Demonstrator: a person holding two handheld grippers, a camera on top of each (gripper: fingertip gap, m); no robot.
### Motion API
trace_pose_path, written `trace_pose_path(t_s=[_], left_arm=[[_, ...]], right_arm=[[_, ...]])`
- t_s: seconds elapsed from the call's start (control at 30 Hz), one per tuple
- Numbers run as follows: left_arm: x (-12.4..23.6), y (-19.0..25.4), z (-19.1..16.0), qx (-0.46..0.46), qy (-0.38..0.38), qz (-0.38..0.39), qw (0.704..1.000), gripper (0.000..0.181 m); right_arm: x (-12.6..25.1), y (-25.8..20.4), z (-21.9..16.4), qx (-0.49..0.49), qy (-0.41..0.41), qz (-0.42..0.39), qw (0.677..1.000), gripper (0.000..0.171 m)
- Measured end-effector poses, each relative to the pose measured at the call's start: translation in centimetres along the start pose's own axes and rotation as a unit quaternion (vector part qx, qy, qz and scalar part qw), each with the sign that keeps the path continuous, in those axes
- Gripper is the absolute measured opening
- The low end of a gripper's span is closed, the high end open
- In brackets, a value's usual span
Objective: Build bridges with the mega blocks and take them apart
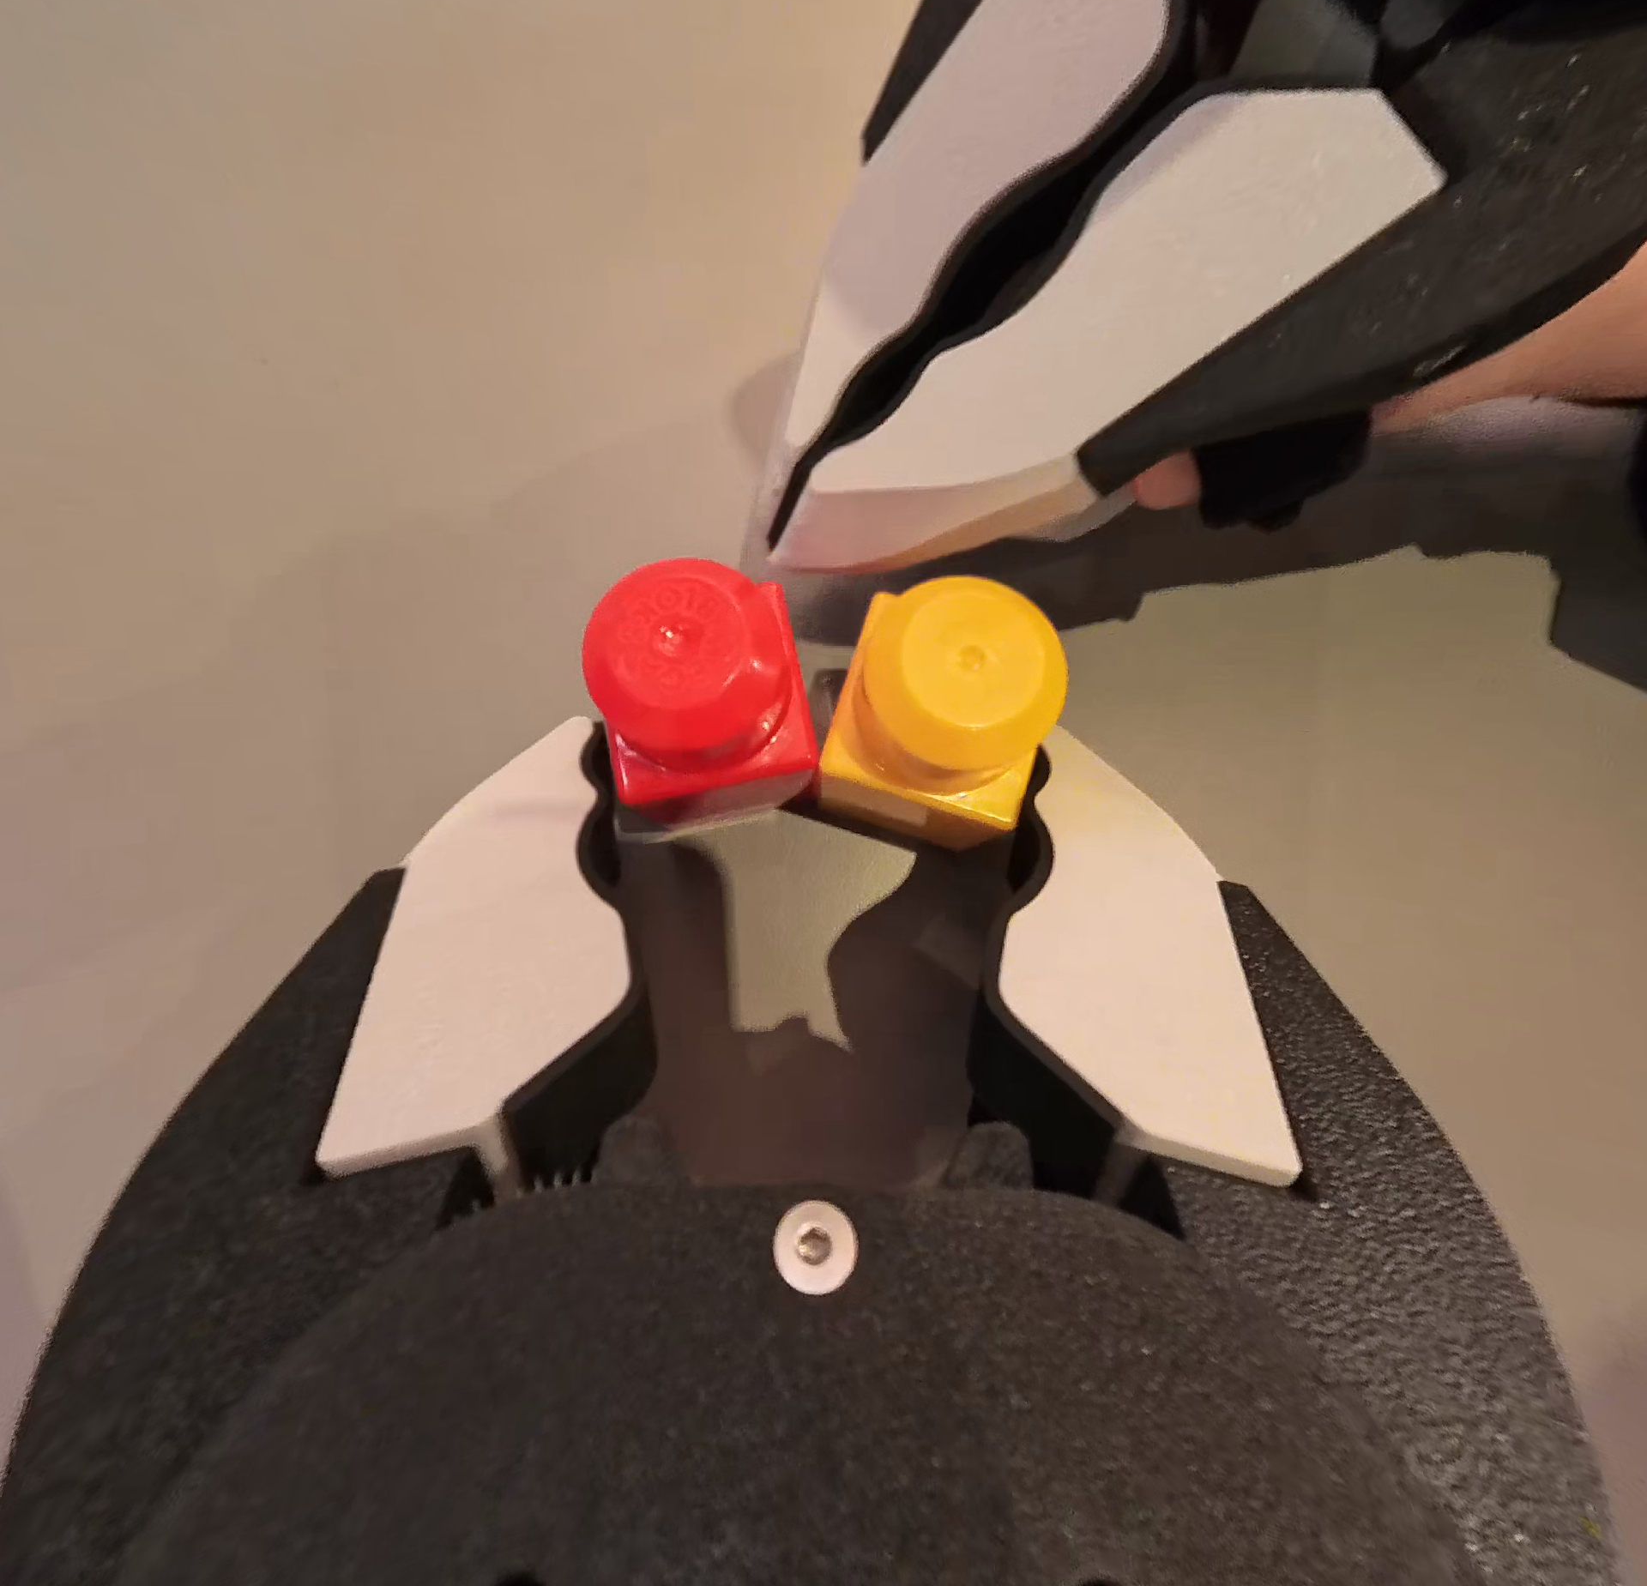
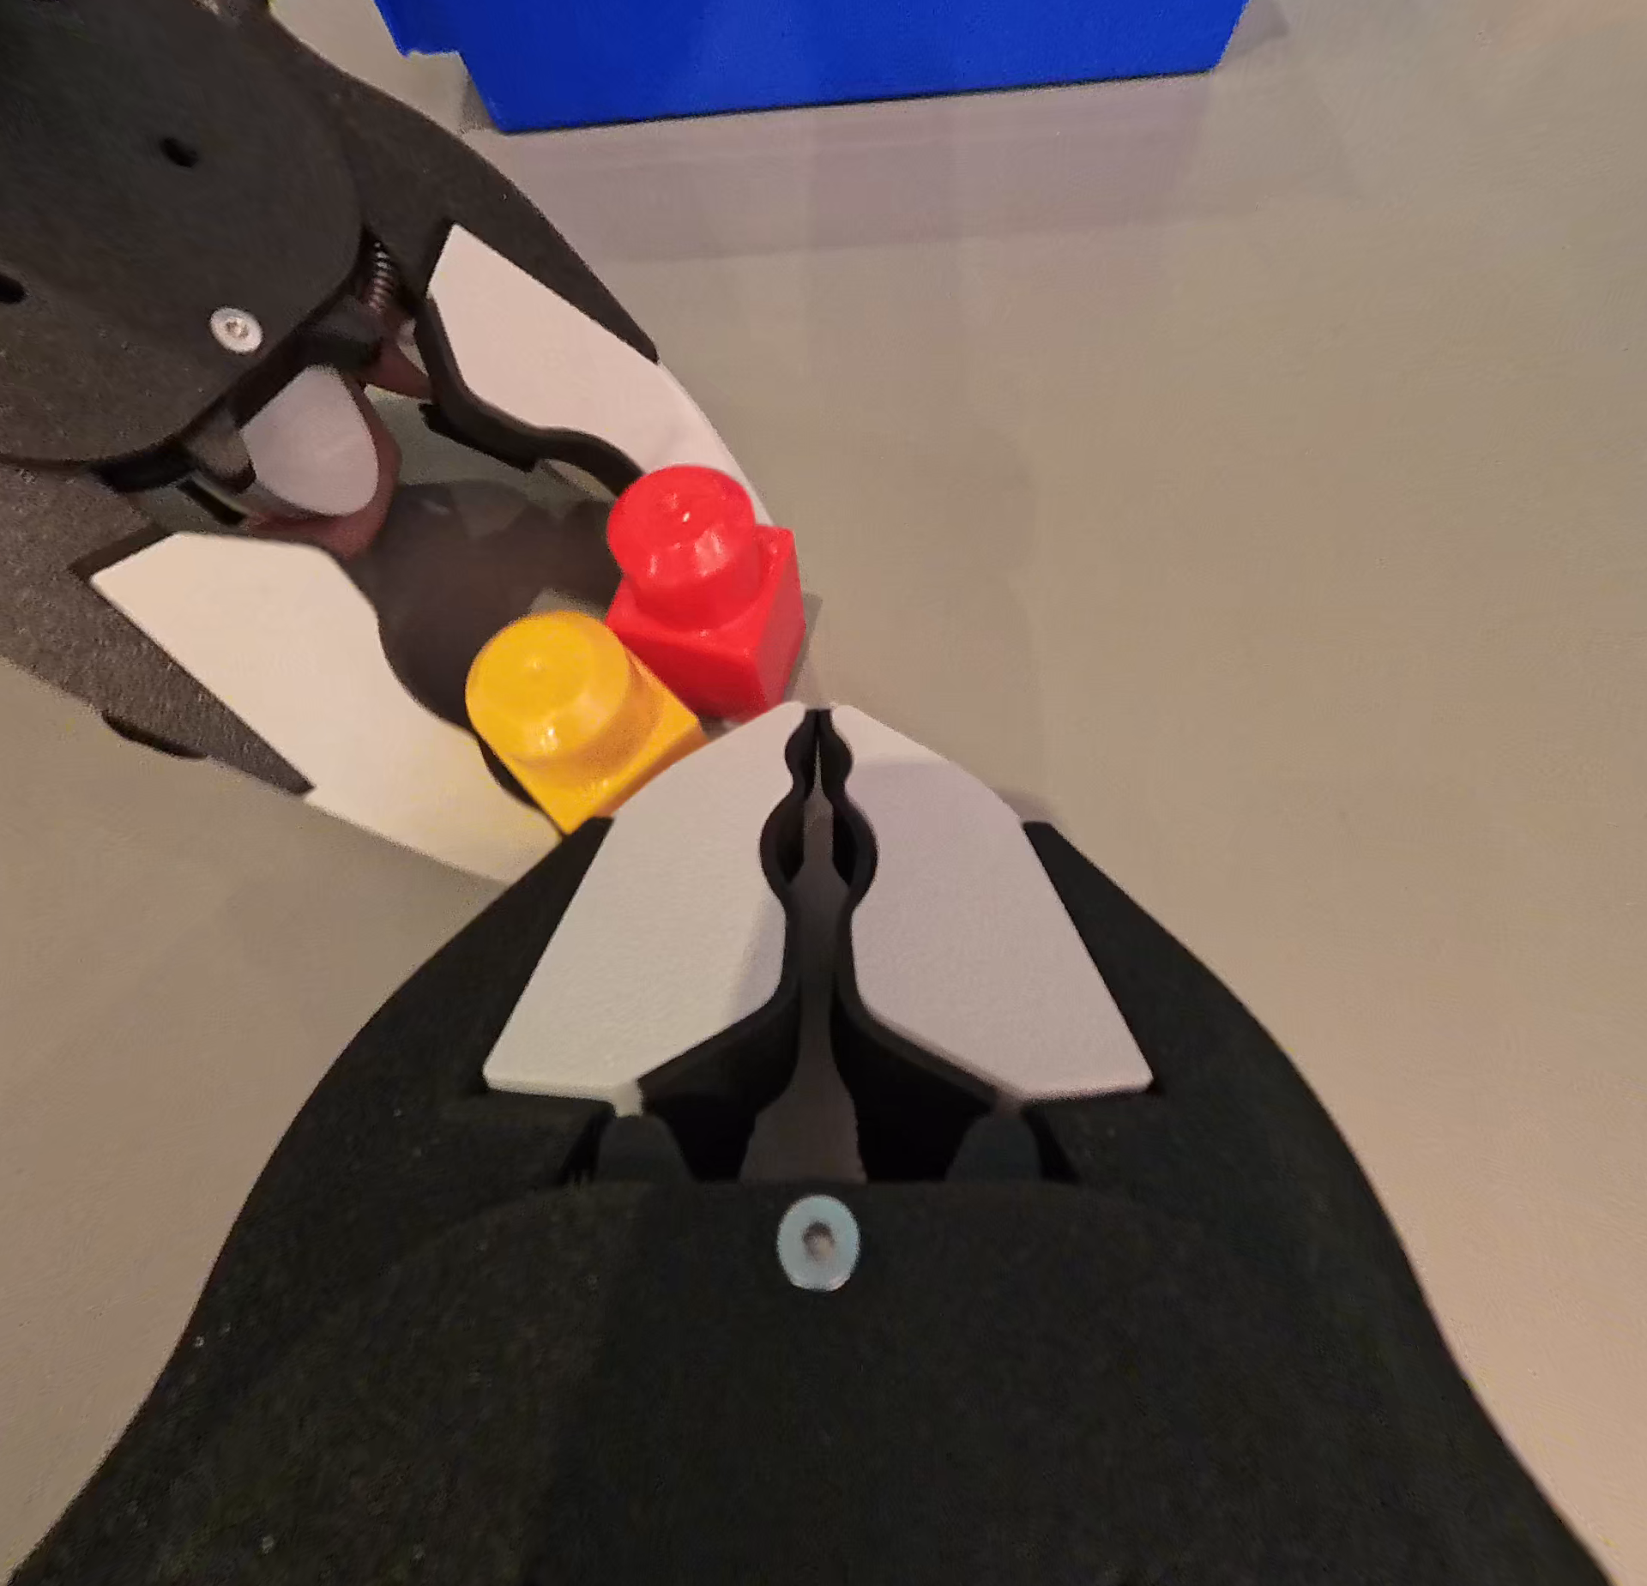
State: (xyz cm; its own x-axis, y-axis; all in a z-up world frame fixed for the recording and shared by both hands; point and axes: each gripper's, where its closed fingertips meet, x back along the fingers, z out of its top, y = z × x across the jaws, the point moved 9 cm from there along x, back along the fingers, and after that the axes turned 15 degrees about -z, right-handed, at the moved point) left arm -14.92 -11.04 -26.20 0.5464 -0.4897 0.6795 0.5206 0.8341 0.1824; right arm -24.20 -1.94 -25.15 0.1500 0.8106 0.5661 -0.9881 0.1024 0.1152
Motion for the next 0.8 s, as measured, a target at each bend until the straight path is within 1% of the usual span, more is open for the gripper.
trace_pose_path(t_s=[0.1,0.2,0.3,0.37,0.47,0.63,0.8], left_arm=[[0.3,-0.1,-0.2,-0.008,-0.003,-0.01,1.0,0.085],[0.3,-0.2,-0.3,-0.02,-0.005,-0.021,1.0,0.088],[0.1,-0.2,-0.2,-0.026,-0.009,-0.023,0.999,0.098],[0.0,-0.2,-0.1,-0.028,-0.01,-0.028,0.999,0.098],[0.1,-0.3,-0.1,-0.03,-0.011,-0.03,0.999,0.098],[0.1,-0.3,-0.1,-0.029,-0.01,-0.03,0.999,0.097],[0.1,-0.4,-0.1,-0.034,-0.012,-0.036,0.999,0.098]], right_arm=[[1.1,-0.1,-0.6,-0.02,-0.017,0.017,0.999,0.0],[1.7,-0.6,-1.0,-0.027,-0.018,0.042,0.999,0.0],[1.4,-1.2,-1.0,-0.022,-0.025,0.059,0.998,0.0],[1.2,-1.5,-0.9,-0.017,-0.027,0.072,0.997,0.001],[1.0,-1.1,-0.7,-0.015,-0.019,0.046,0.999,0.001],[1.0,-1.1,-0.8,-0.046,-0.029,0.088,0.995,0.0],[0.5,-0.2,-0.6,-0.038,-0.025,0.039,0.998,0.003]])
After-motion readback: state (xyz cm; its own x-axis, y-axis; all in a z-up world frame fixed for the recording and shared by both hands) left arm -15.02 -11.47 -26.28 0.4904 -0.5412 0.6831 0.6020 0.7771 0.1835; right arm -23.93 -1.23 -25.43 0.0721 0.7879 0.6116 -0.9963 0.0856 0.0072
